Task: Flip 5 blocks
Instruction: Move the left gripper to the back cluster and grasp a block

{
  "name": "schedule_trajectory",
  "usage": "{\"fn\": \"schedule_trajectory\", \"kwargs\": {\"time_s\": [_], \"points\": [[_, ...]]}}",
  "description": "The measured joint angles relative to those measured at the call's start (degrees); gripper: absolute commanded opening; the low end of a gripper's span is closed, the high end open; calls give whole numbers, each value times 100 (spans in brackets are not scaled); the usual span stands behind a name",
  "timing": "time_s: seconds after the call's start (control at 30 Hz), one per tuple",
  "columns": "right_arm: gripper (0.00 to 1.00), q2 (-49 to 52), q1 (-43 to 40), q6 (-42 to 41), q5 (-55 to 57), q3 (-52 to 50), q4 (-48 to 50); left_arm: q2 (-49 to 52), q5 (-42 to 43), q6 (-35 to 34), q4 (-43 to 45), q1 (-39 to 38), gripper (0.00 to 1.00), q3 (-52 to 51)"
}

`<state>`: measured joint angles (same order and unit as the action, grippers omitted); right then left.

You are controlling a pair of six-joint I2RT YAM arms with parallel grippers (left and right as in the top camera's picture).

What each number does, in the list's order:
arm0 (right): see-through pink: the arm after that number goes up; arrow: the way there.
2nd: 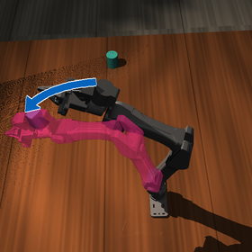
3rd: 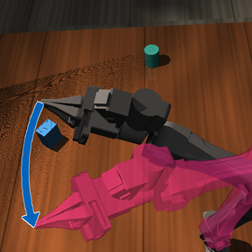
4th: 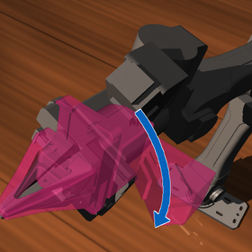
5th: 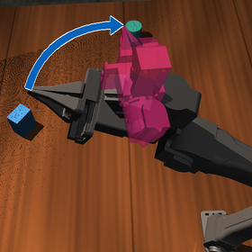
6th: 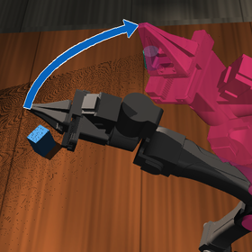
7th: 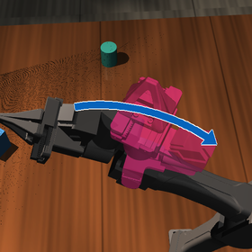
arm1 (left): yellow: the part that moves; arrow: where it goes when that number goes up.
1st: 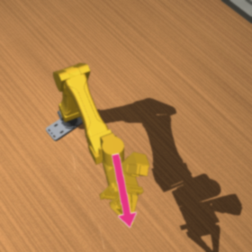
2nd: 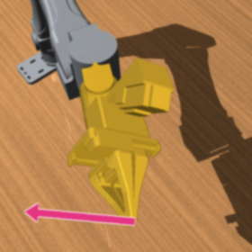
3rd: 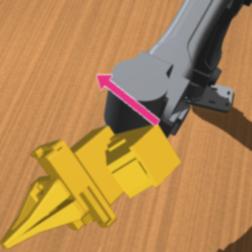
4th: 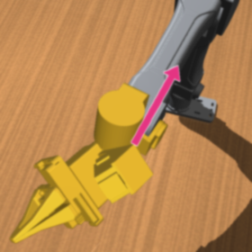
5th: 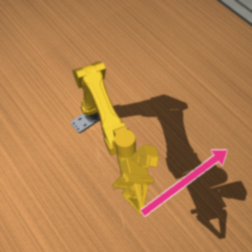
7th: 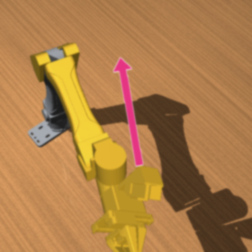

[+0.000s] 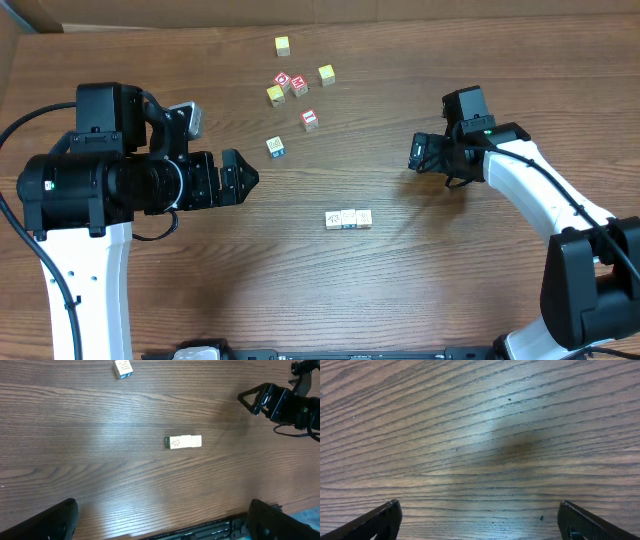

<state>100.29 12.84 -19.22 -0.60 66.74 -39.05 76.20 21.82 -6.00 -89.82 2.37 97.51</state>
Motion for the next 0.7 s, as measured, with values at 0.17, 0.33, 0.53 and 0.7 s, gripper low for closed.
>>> {"fn": "schedule_trajectory", "kwargs": {"time_s": [0.17,0.33,0.53,0.7], "points": [[100,0,0,0,0,0,0,0,0,-2,-264,0,100,0],[100,0,0,0,0,0,-2,0,0,-2,-278,0,100,0],[100,0,0,0,-2,0,-2,0,0,-2,-278,0,100,0],[100,0,0,0,0,0,-4,0,13,-210,4,0,100,2]]}}
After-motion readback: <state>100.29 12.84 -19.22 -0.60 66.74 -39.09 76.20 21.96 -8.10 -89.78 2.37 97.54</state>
